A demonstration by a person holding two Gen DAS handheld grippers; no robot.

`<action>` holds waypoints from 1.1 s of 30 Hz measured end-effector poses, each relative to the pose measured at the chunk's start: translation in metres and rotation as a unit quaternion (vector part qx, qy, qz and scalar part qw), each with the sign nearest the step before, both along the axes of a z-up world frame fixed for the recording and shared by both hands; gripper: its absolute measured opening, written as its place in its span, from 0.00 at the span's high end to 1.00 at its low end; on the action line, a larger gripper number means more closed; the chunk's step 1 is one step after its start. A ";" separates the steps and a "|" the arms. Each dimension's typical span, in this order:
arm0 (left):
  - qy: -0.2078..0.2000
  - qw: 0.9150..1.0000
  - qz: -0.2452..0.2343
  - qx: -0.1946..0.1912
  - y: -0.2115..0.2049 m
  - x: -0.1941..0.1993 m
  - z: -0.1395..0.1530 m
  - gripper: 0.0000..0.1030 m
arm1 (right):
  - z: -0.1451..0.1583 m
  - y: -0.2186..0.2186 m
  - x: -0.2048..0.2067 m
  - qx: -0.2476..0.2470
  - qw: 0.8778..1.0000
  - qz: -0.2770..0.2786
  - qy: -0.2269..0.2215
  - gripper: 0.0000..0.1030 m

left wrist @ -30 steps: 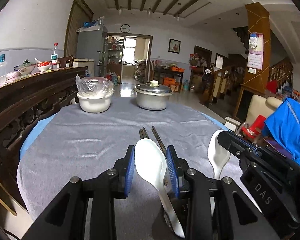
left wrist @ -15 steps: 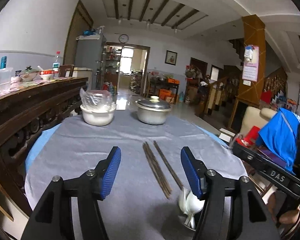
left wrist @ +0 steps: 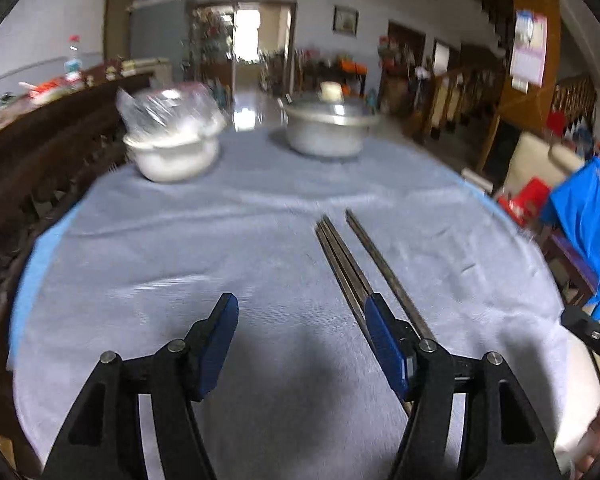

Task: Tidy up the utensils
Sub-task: 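Grasp a chopstick with the left gripper while the right gripper grasps chopsticks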

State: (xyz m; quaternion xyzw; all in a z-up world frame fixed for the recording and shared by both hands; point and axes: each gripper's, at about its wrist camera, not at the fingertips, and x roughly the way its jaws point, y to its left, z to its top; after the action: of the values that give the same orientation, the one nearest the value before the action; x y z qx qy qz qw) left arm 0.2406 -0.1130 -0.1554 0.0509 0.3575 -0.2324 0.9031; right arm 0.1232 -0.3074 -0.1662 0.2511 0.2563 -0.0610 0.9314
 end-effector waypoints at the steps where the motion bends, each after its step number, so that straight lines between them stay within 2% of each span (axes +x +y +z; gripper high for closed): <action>1: 0.009 1.000 -0.002 0.007 -0.007 0.006 -0.006 0.35 | -0.002 -0.001 0.001 -0.002 1.000 0.001 0.004 0.60; 7: 0.063 0.997 -0.001 0.035 -0.049 0.038 -0.036 0.35 | -0.015 -0.015 0.023 0.003 1.000 -0.001 0.025 0.60; 11: 0.092 0.993 0.025 0.065 -0.064 0.058 -0.051 0.34 | -0.021 -0.021 0.036 0.008 0.999 0.000 0.032 0.60; 14: 0.088 0.993 0.039 0.068 -0.064 0.064 -0.052 0.27 | -0.024 -0.022 0.045 0.009 0.999 0.000 0.035 0.60; 19: 0.084 0.992 0.053 0.081 -0.051 0.068 -0.053 0.21 | -0.026 -0.021 0.063 0.009 0.999 0.014 0.039 0.60; 23: 0.088 0.992 0.046 0.083 -0.039 0.070 -0.051 0.20 | -0.023 -0.015 0.084 -0.005 0.999 0.032 0.038 0.60; 28: 0.090 0.990 0.056 0.091 -0.023 0.069 -0.048 0.21 | -0.018 -0.008 0.134 -0.029 0.995 0.074 0.063 0.60; 33: 0.108 0.990 0.071 0.063 -0.006 0.070 -0.046 0.21 | -0.022 -0.006 0.213 -0.019 0.985 0.126 0.118 0.61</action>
State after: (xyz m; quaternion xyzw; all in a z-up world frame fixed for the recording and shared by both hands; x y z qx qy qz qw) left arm 0.3106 -0.1195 -0.2016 0.0566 0.4698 -0.1493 0.8682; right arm 0.3361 -0.3135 -0.1883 0.1899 0.3932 0.0225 0.8994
